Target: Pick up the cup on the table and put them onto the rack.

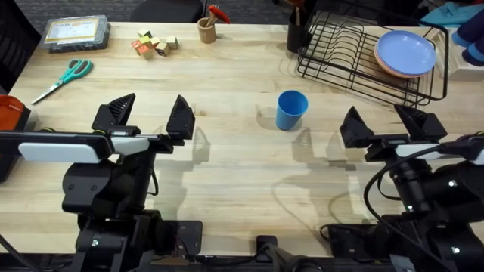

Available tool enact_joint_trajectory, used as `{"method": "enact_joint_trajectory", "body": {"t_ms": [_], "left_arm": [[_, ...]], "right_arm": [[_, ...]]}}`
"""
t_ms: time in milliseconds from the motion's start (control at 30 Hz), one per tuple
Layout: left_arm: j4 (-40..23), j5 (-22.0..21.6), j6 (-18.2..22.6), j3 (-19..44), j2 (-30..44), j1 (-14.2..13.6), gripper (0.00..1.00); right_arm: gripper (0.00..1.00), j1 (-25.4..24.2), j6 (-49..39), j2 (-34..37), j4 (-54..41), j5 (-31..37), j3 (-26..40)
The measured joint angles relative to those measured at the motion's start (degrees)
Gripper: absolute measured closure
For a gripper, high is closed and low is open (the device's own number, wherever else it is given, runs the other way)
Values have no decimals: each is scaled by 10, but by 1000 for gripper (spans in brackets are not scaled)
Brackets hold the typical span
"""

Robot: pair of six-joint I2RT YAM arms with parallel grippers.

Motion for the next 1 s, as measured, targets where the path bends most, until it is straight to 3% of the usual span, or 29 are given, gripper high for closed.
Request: {"method": "enact_joint_trajectory", "body": {"t_ms": [600, 633, 833, 867, 1000], "left_arm": [[15, -6, 0, 3, 0, 0, 8], [-49, 6, 0, 30, 0, 0, 8], [-204, 35, 0, 163, 0, 0, 8], [-274, 46, -1, 235, 7, 0, 8], [-367, 60, -1, 331, 43, 0, 8]], "right_arm": [[3, 0, -1, 0, -8, -1, 2], [3, 0, -1, 0, -59, -4, 25], [3, 1, -1, 10, -228, -15, 122], [4, 1, -1, 31, -270, -18, 187], [4, 1, -1, 72, -322, -25, 276]]}}
